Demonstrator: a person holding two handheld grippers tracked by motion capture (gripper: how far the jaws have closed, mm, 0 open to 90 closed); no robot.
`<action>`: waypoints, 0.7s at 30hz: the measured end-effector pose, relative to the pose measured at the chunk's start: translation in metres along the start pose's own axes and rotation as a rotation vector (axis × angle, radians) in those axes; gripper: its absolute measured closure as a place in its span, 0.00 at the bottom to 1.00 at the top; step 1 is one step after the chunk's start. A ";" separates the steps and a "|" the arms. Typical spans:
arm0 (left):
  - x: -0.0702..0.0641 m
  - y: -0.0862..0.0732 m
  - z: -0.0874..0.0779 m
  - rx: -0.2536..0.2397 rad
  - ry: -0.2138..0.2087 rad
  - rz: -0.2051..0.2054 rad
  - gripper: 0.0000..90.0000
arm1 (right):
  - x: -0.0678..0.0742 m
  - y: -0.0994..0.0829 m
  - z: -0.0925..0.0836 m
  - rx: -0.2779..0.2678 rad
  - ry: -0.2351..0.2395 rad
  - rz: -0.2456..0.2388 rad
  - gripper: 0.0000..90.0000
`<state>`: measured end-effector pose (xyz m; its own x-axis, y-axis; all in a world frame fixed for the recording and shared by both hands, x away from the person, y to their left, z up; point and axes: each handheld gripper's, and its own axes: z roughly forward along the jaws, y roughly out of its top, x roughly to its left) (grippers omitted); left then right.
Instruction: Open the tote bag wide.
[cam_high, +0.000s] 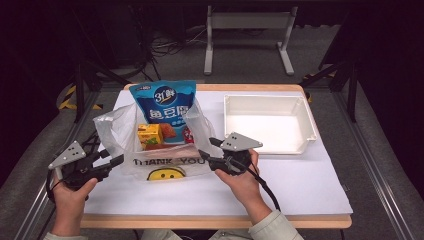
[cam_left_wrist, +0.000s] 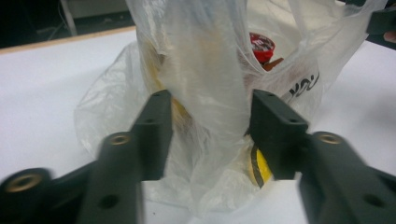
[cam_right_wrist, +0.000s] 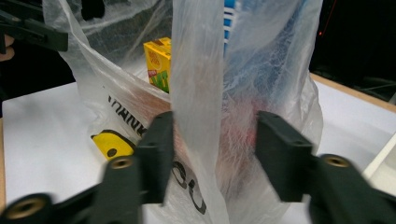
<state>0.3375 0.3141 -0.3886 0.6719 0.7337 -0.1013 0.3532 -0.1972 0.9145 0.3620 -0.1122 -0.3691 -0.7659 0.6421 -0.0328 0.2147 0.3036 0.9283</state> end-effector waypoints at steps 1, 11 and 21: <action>0.001 0.000 0.001 0.010 -0.002 0.004 0.72 | -0.002 -0.002 0.002 0.011 -0.005 0.004 0.72; 0.006 -0.009 0.007 0.075 0.018 0.002 0.98 | -0.016 -0.027 0.000 0.035 -0.050 0.060 0.99; 0.014 -0.021 0.023 0.175 0.001 -0.016 1.00 | -0.020 -0.049 0.012 0.105 -0.041 0.078 1.00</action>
<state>0.3544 0.3135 -0.4183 0.6644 0.7385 -0.1145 0.4719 -0.2957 0.8306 0.3743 -0.1313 -0.4180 -0.7195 0.6942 0.0205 0.3363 0.3224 0.8848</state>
